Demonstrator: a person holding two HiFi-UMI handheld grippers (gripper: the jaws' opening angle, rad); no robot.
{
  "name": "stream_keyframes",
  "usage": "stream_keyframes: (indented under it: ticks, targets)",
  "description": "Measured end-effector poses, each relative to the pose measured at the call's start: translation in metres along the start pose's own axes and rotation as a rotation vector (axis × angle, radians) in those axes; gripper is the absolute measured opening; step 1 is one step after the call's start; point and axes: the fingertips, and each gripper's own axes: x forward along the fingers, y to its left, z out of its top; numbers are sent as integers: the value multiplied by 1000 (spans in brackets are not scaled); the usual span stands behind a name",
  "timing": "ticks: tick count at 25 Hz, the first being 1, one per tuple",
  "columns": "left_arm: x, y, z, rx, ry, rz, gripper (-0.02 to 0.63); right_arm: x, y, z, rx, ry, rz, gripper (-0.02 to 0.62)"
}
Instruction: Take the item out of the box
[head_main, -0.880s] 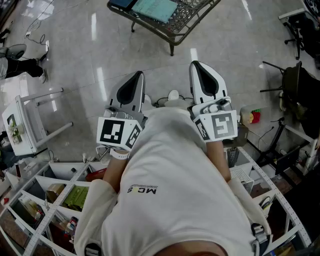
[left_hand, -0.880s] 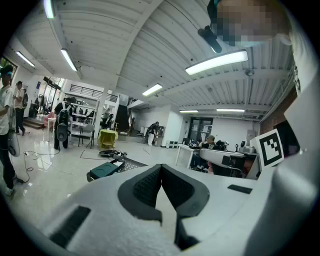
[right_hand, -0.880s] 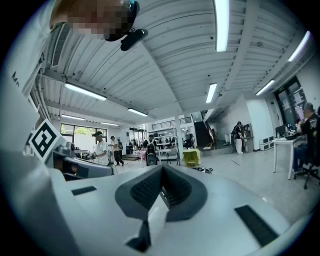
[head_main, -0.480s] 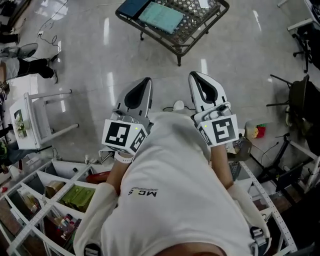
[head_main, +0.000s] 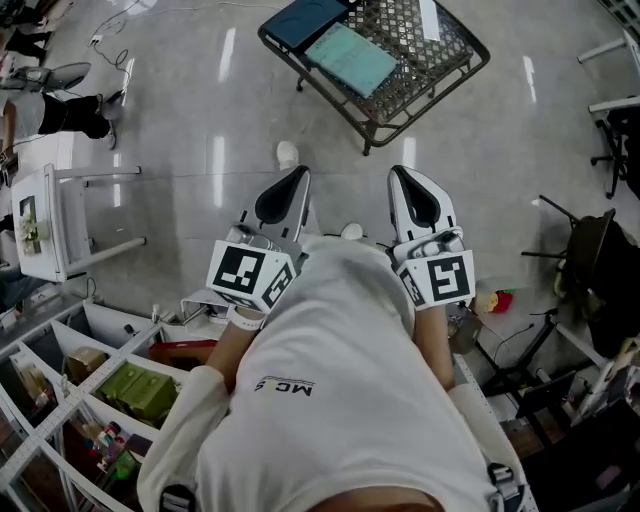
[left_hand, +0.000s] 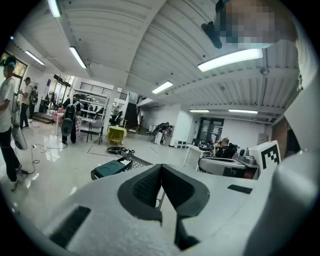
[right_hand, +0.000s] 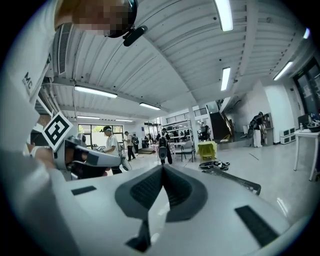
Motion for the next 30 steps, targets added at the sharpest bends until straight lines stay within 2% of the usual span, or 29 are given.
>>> stream_keyframes:
  ticks: [6,10,14,17,21,26,30]
  targets:
    - [59,95,28,-55,-16,4,25,110,-15,8,-4,47,1,15]
    - [97,158,57,-66,13,-45,25,194,-19,30,-35,72,-2,15]
    - [139,228,86,-83,41,-85,25,277,-35,43,-21,102,-47,15]
    - [166,268,110,-54,38,-112,25,326,-52,51,-13,116,-89,15]
    - [198,300,134,-23,33,-138,25,369,-77,64,-3,114,-151,15]
    - [227,310,146,-39,36,-130,25,392,-94,79,17,66,-112,15]
    - [252,312,144,-59,55,-134,25,404,-118,69,-12,103,-139,17]
